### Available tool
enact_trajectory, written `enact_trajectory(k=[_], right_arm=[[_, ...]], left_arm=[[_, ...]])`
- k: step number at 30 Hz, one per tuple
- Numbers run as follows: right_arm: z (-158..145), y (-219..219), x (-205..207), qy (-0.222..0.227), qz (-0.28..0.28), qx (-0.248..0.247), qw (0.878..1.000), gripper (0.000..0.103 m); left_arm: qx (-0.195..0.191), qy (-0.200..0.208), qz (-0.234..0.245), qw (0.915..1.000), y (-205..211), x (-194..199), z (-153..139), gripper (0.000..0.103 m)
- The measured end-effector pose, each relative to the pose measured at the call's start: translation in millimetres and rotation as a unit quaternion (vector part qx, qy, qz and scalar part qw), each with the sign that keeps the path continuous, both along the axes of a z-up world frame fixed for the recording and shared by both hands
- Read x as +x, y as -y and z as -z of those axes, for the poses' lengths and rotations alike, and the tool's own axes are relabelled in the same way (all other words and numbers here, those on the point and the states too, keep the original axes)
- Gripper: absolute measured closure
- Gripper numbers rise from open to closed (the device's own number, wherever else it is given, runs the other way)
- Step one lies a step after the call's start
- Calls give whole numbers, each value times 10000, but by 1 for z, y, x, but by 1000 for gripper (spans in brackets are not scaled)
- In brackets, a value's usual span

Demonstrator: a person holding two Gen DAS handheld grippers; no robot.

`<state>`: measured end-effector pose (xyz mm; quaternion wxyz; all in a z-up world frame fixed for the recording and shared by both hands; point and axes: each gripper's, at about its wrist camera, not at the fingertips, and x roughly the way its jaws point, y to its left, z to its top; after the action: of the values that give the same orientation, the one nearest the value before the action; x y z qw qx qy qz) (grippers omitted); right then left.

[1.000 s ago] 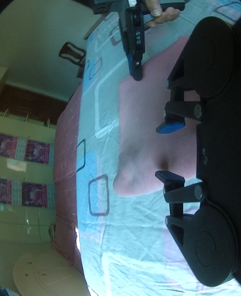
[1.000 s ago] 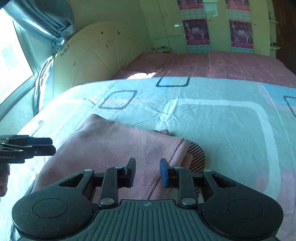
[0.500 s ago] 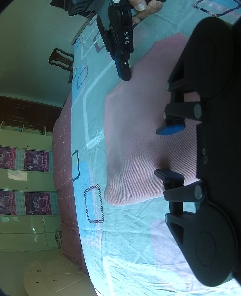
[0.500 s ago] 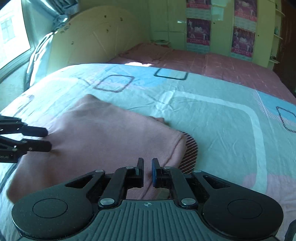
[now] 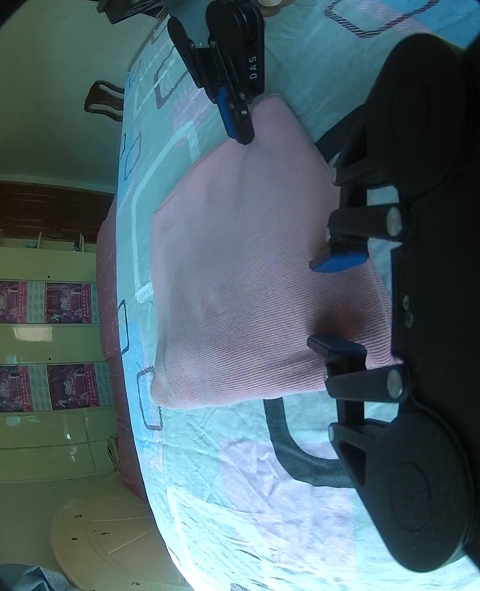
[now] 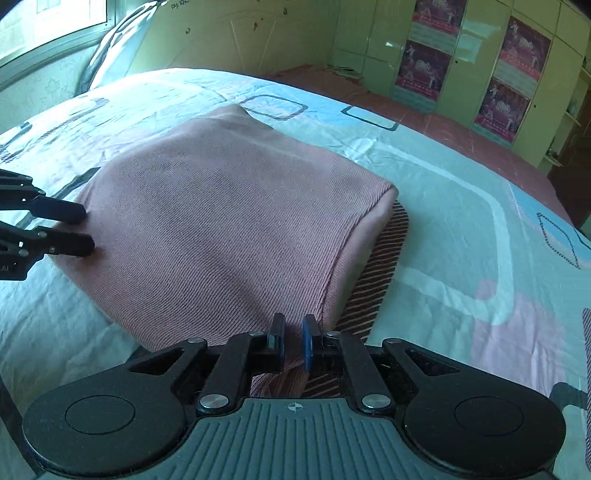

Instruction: Fold small clothes

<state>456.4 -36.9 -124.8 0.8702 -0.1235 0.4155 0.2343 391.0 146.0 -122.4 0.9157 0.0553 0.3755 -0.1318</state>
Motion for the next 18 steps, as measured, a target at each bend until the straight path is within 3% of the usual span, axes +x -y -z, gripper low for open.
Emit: enact_trajectory(k=[10, 18], right_arm=[[-4, 11, -23, -131, 291, 170, 9993, 96], [-10, 51, -75, -405, 788, 768, 9931, 96]], left_arm=[[-78, 3, -397, 9992, 5, -29, 1, 69], [-102, -91, -807, 9966, 12, -75, 2, 67]])
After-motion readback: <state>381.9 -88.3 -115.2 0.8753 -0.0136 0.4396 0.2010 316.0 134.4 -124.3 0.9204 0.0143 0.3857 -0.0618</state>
